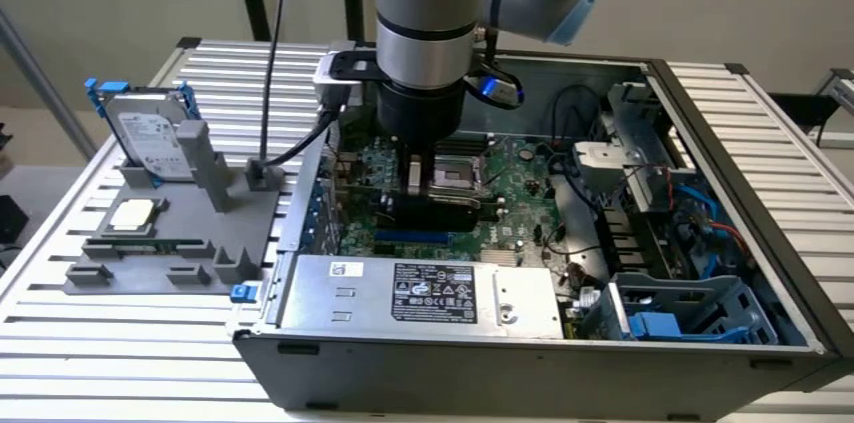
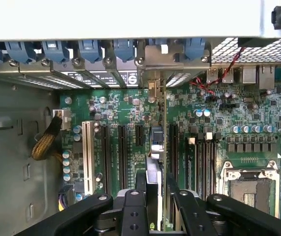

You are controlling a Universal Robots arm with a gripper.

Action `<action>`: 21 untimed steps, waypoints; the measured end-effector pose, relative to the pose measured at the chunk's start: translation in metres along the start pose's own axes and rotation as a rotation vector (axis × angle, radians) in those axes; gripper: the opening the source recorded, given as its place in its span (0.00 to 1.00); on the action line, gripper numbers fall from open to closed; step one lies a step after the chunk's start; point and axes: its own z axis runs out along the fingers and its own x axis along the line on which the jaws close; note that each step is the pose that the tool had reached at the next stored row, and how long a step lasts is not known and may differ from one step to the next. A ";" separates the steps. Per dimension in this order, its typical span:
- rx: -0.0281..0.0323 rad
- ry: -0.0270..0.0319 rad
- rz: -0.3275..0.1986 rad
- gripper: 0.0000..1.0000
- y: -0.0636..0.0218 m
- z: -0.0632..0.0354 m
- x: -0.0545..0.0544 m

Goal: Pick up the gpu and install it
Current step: 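Insert the gpu into the slot, then press down on the gpu until it lock into place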

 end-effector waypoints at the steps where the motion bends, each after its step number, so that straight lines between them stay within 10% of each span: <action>1: 0.0000 0.0000 -0.002 0.27 0.0007 0.0002 0.000; 21: -0.0004 -0.0002 -0.021 0.27 0.0014 0.0119 -0.001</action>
